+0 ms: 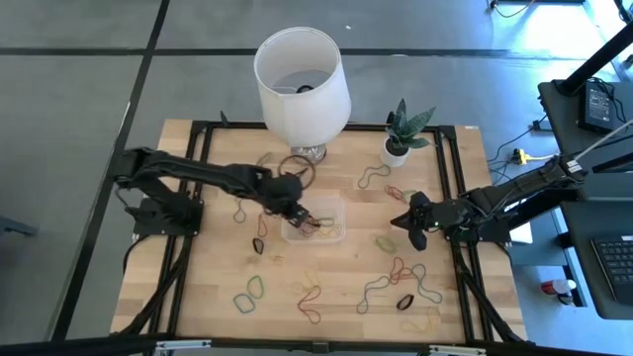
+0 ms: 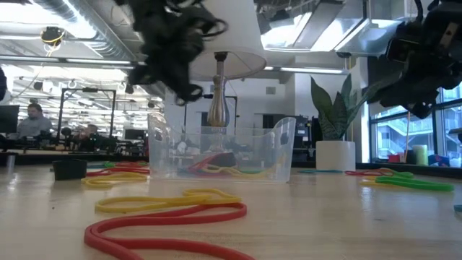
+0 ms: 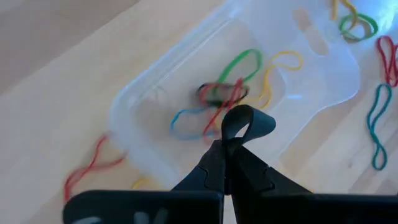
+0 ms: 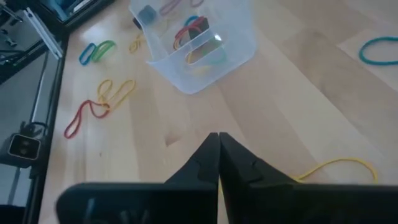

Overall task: Pick and place rubber bands into bin
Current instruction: Put the top left black rubber band into the transparent bin, then put the red rubber band into the transparent bin

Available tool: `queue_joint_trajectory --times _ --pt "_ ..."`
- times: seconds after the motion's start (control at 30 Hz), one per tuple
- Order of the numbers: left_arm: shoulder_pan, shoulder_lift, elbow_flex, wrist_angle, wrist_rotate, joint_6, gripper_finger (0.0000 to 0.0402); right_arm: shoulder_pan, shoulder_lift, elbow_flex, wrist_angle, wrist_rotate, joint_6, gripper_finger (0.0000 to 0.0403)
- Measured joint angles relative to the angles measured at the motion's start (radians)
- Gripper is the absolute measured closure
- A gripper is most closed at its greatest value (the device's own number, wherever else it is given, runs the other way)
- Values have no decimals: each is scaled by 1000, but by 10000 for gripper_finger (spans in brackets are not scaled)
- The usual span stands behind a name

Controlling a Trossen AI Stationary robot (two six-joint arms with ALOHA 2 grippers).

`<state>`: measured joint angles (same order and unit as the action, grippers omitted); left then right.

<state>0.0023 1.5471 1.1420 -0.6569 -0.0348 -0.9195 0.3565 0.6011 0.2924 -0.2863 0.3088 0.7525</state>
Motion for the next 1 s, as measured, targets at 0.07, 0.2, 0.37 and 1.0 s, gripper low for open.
queue_joint_trajectory --times 0.07,0.2,0.37,1.0 --pt "6 67 65 -35 -7 41 399 0 0 0 1 0 1 395" --pt "23 182 159 -206 -15 74 396 0 -2 0 5 -9 27 395" --pt "33 241 186 -242 34 80 363 0 -2 0 7 -57 36 395" --pt "56 142 187 -299 -52 179 279 1 -2 0 15 -85 99 395"
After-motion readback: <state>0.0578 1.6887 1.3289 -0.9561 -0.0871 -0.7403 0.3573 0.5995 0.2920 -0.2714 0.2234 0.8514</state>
